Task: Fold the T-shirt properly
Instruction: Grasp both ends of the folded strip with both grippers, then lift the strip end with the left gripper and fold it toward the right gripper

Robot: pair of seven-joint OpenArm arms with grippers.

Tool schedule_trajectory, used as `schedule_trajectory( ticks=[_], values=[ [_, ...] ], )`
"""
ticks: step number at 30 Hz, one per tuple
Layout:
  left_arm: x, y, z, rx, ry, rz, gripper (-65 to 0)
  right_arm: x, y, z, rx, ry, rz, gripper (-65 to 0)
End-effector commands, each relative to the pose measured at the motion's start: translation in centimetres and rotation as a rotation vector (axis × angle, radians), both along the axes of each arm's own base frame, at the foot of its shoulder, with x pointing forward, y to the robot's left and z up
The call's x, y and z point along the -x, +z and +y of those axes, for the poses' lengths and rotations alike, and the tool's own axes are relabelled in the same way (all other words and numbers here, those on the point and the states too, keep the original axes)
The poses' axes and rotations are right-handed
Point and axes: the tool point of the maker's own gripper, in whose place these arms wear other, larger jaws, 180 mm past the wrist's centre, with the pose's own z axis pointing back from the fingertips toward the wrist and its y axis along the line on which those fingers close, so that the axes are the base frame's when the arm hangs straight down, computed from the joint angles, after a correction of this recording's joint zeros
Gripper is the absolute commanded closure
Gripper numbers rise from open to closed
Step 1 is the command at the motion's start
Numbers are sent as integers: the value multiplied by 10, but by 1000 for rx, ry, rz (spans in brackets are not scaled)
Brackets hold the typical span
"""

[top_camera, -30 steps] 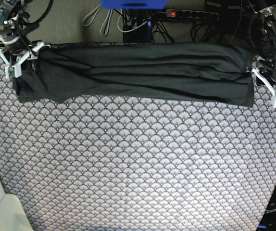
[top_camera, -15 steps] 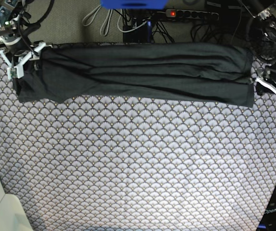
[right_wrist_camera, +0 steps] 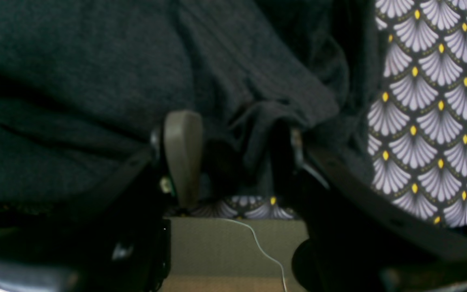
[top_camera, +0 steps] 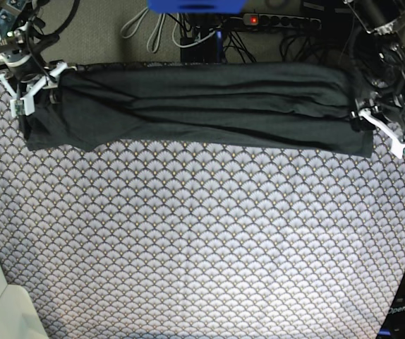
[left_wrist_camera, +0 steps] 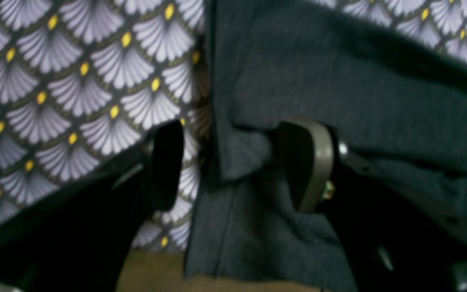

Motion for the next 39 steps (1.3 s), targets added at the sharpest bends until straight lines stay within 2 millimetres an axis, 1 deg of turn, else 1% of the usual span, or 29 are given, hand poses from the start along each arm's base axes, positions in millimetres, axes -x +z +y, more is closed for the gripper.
schedule_trajectory(
  ticks=[1,3,8,12,14,15,16,18,19,20,22,25,27,29,31,33,34,37,39],
  values=[
    [-4,7,6,-15,1,-21,-385,-7,10,-5,14,2,-39,-288],
    [-1,0,4,1,2,-4,-385,-7,11,-8,23,6,-38,-288],
    [8,-17,0,46,17,37,-385,-7,11,-8,25,6,-38,-288],
    [14,-24,-3,64,20,63,-378,-7,11,-8,25,6,-38,-288],
    [15,-25,-3,67,21,66,-320,-7,11,-8,25,6,-38,-288],
    [16,-26,-3,67,21,68,-275,-7,11,-8,25,6,-38,-288],
    [16,-26,-3,67,21,68,-222,-7,11,-8,25,6,-38,-288],
    [16,-26,-3,67,21,68,-87,-7,11,-8,25,6,-38,-288],
    [15,-25,-3,67,21,66,-35,-7,11,-8,25,6,-38,-288],
    [15,-26,-3,67,20,66,0,-7,11,-8,25,6,-38,-288],
    [14,-25,-3,66,19,65,-8,-7,11,-8,25,6,-38,-288],
    [11,-20,-2,55,14,50,-3,-7,11,-8,25,6,-38,-288],
    [6,-10,-1,31,4,23,-3,-7,11,-8,25,6,-38,-288],
    [-2,6,-2,0,-11,-23,-3,-8,11,-8,25,6,-39,-288],
    [-10,23,-11,-20,-25,-81,-3,-8,11,-8,25,6,-39,-288],
    [-16,45,-20,-55,-47,-144,-3,-11,13,-8,25,6,-47,-288],
    [-20,56,-26,-69,-59,-179,-3,-13,14,-8,25,6,-53,-288],
    [-28,80,-59,-89,-139,-215,-3,-15,15,-8,24,6,-58,-288],
    [-30,87,-87,-78,-201,-217,-3,-15,15,-8,24,6,-58,-288]
  ],
)
